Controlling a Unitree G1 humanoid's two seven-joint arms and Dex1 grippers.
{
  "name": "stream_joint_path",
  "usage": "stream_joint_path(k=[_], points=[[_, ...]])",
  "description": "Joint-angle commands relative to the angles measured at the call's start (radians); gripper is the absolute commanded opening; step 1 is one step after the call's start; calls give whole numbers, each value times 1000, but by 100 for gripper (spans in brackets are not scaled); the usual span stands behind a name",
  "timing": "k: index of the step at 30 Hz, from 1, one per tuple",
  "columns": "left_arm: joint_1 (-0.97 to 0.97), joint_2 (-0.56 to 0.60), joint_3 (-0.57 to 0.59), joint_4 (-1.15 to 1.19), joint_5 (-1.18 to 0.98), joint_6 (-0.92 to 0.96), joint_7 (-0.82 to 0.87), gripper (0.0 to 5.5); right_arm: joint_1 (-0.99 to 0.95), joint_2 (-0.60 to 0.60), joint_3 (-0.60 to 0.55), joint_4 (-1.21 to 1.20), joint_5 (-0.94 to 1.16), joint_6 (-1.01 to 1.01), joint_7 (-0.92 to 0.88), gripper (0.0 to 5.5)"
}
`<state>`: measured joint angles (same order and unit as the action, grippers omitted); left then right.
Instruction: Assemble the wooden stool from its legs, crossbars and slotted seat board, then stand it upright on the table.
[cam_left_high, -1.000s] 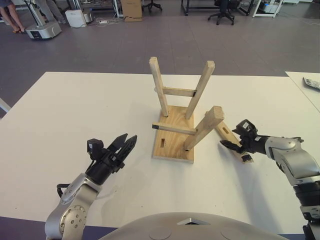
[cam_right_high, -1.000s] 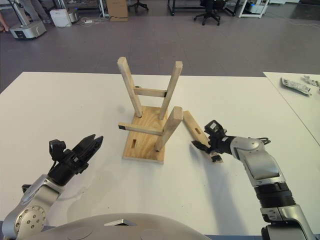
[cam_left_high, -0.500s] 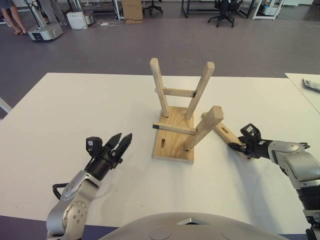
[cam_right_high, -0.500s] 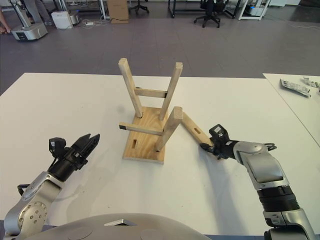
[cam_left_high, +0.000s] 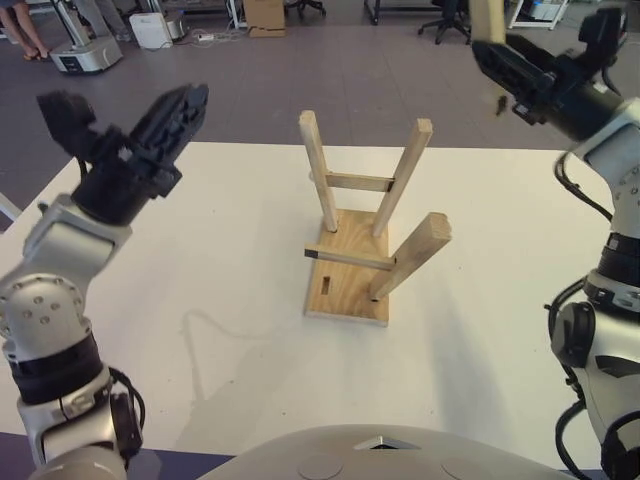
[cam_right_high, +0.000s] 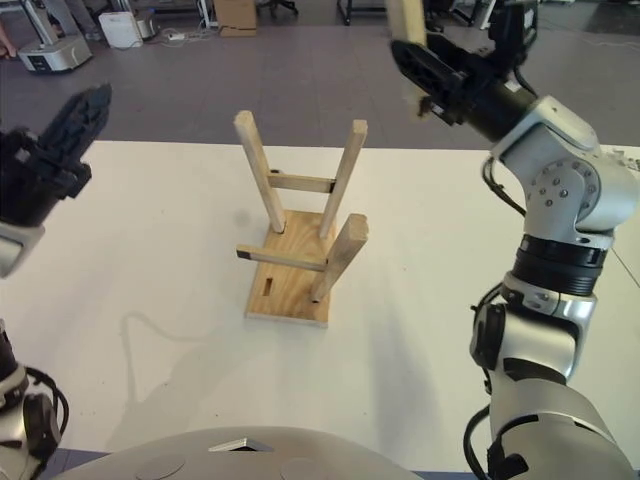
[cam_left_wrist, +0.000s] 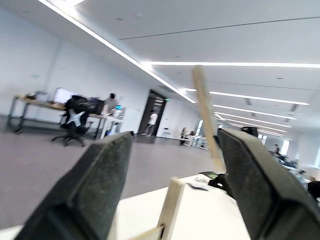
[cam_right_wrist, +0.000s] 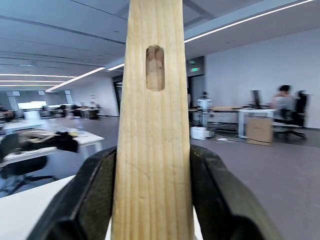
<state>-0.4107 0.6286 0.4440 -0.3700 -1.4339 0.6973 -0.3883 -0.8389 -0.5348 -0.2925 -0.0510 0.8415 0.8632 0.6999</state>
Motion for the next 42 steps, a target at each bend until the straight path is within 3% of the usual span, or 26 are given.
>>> stream_joint_path(k=[1, 7, 15, 23, 40, 42], points=[[-168, 22, -73, 46, -41, 49, -34, 382, -76, 35, 70, -46, 139, 139, 53, 209], [-287, 30, -154, 109, 10, 85, -133, 403, -84, 10, 134, -71, 233, 239, 166, 209], [-332, 11, -147, 154, -63, 142, -168, 403, -66, -34, 206, -111, 247, 265, 287, 209], [-312, 23, -160, 108, -144, 207, -181, 403, -79, -28, 230, -55, 194, 224, 289, 207], [-338, -5, -159, 147, -111, 194, -177, 403, -94, -80, 318, -100, 143, 212, 414, 207], [-338, -4, -158, 152, -111, 194, -180, 370, -99, -88, 339, -95, 112, 198, 432, 207]])
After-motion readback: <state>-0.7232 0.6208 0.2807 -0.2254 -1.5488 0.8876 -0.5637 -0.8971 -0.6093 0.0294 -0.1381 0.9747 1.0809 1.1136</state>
